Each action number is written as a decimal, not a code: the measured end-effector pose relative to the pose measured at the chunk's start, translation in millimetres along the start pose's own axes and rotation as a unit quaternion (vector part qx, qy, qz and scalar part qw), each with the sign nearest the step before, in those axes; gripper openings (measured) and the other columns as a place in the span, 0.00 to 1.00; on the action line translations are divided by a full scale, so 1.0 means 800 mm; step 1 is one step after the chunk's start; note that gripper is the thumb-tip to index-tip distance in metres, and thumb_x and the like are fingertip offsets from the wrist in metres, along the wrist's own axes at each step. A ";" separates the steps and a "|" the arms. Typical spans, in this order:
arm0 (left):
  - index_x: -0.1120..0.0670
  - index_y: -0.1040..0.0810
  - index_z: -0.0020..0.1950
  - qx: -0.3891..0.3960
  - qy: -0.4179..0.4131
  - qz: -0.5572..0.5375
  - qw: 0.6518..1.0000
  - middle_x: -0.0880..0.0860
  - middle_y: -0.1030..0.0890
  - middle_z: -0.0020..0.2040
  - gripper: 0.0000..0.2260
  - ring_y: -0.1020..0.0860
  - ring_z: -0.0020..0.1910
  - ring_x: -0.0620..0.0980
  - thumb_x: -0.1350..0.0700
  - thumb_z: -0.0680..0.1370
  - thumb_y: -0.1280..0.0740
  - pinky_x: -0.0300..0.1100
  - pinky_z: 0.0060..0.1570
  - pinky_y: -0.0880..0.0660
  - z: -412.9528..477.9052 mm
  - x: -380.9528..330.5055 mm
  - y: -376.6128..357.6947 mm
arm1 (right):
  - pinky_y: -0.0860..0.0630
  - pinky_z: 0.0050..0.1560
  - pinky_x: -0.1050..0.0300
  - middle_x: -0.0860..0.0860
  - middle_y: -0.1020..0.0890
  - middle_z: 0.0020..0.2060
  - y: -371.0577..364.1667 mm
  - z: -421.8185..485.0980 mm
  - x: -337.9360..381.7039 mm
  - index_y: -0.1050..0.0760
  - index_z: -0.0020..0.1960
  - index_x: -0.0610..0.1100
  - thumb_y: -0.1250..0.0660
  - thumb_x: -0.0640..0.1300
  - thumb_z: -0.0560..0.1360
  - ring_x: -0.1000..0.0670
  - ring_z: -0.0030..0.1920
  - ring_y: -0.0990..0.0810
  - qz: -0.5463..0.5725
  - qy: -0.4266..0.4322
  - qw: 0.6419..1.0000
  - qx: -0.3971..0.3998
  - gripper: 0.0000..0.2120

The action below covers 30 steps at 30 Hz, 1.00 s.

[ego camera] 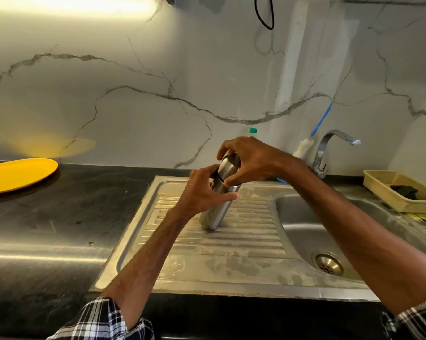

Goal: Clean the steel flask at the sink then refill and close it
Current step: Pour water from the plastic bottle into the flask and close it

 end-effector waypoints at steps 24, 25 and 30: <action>0.52 0.20 0.62 0.017 0.028 0.041 0.999 0.47 0.16 0.52 0.29 0.20 0.49 0.44 0.39 0.67 0.20 0.39 0.54 0.23 0.007 0.001 -0.017 | 0.27 0.42 0.64 0.48 0.18 0.48 0.001 -0.005 -0.018 0.22 0.56 0.44 0.27 0.58 0.73 0.52 0.44 0.19 -0.020 0.000 1.000 0.003 0.20; 0.52 0.21 0.63 0.019 0.031 0.050 0.998 0.47 0.16 0.53 0.31 0.20 0.51 0.44 0.38 0.66 0.20 0.41 0.57 0.24 0.007 0.002 -0.019 | 0.25 0.40 0.62 0.46 0.17 0.43 0.000 -0.004 -0.019 0.21 0.51 0.43 0.30 0.61 0.75 0.51 0.38 0.18 -0.025 -0.034 0.999 -0.013 0.21; 0.53 0.22 0.65 0.030 0.020 0.039 0.999 0.50 0.16 0.55 0.31 0.19 0.51 0.44 0.40 0.67 0.19 0.40 0.55 0.21 0.008 -0.002 -0.018 | 0.24 0.50 0.60 0.52 0.19 0.55 0.018 -0.010 -0.024 0.24 0.65 0.46 0.28 0.63 0.72 0.53 0.51 0.20 -0.014 -0.027 0.999 0.045 0.29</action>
Point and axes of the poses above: each hand's wrist, its own z-axis towards the middle knuckle, its own y-axis out of the back of the hand, x = y × z, the point moved 2 cm from there along z, towards the middle knuckle
